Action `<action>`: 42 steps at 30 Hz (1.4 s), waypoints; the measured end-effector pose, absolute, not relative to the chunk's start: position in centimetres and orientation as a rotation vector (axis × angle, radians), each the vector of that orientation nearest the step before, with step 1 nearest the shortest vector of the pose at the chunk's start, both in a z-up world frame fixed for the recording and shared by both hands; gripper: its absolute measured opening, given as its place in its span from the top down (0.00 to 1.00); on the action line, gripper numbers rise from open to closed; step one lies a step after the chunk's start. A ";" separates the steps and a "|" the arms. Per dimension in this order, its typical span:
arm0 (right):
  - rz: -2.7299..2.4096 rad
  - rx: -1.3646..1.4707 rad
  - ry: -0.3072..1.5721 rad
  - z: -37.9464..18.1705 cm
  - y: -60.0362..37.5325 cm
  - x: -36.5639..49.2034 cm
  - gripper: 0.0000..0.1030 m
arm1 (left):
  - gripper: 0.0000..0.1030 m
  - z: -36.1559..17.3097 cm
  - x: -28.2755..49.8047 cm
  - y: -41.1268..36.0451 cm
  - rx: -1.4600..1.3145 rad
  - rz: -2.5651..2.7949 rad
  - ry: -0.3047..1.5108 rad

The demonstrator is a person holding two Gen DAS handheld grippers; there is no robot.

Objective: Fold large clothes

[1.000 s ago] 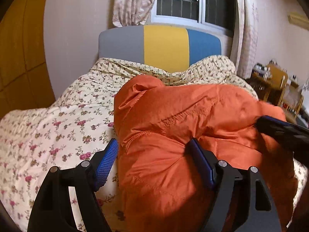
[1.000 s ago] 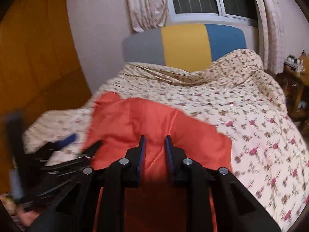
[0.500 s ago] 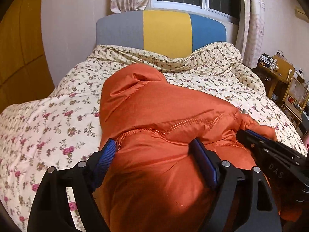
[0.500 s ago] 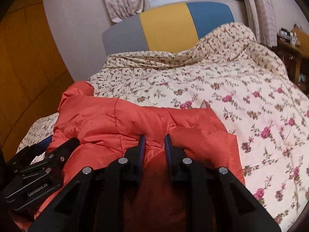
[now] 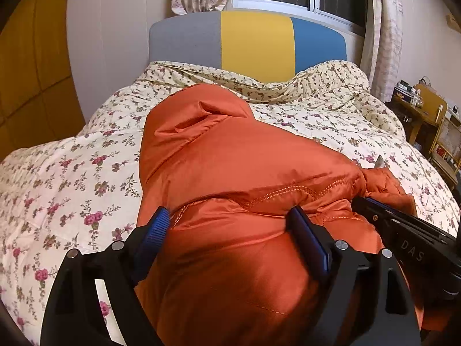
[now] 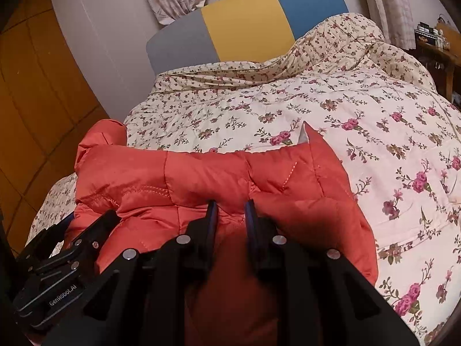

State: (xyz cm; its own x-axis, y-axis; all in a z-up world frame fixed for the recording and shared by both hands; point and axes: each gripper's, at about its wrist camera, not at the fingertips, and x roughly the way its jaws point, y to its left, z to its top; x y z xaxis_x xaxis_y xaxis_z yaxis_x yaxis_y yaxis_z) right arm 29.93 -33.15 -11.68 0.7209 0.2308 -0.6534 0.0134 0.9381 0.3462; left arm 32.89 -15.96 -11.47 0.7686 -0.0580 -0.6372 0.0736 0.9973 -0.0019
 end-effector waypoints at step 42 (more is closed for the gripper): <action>-0.010 0.242 0.646 -9.2 -33.5 24.3 0.48 | 0.03 -9.2 25.2 -21.9 0.388 -0.168 0.535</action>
